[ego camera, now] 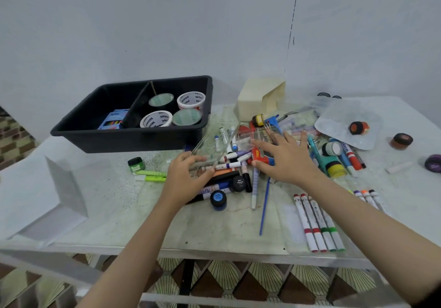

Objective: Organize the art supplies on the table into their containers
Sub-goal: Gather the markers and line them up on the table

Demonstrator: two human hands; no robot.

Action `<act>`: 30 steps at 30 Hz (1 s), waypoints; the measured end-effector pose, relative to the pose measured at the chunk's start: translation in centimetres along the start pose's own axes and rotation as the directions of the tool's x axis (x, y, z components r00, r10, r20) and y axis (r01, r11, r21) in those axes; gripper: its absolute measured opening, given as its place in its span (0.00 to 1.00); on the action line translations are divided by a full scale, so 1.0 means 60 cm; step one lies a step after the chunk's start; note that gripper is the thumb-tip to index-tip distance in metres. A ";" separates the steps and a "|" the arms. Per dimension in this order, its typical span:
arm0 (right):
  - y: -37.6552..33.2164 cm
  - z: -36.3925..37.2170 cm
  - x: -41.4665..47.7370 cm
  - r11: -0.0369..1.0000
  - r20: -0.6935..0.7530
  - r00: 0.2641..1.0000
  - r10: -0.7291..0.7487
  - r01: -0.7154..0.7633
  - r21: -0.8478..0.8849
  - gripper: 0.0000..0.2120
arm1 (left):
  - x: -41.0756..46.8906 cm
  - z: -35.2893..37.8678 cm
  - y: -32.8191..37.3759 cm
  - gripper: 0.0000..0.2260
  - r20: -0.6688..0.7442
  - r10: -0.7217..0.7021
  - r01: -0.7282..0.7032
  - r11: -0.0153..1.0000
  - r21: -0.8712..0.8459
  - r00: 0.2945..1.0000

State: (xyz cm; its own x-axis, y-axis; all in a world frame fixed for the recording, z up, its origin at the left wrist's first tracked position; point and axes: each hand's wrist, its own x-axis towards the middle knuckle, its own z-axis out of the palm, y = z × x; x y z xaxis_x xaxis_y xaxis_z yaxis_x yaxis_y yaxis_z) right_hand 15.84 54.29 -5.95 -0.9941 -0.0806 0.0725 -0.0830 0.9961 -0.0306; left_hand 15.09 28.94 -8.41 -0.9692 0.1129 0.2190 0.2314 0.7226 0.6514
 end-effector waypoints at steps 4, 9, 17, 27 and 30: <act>0.008 0.001 -0.009 1.000 -0.027 0.999 0.024 -0.023 0.005 0.29 | -0.025 -0.015 0.000 0.06 -0.015 0.003 -0.004 0.997 -0.071 1.000; 0.013 0.005 -0.014 0.999 -0.036 0.998 0.051 -0.051 0.020 0.30 | -0.058 -0.042 -0.005 0.09 -0.058 0.060 -0.064 0.996 -0.068 0.997; 0.013 0.011 -0.013 0.998 -0.048 0.997 0.067 -0.066 0.016 0.31 | -0.116 -0.097 -0.068 0.17 -0.025 0.142 -0.142 0.990 0.000 0.990; 0.001 0.013 -0.017 0.994 -0.063 0.993 0.100 -0.097 0.042 0.34 | -0.145 -0.138 -0.134 0.21 -0.015 0.020 -0.018 0.993 0.119 1.000; -0.010 0.008 -0.015 0.993 -0.064 0.993 0.100 -0.096 0.070 0.35 | -0.138 -0.136 -0.152 0.26 0.025 -0.018 0.012 0.976 0.217 1.000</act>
State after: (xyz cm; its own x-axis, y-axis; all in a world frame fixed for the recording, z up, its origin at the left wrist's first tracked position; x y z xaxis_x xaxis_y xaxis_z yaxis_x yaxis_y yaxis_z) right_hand 16.76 53.75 -6.50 -0.9909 0.0219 0.1324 0.0077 0.9943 -0.1068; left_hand 21.73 15.85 -10.21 -0.9749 0.1171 0.1894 0.1961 0.8544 0.4812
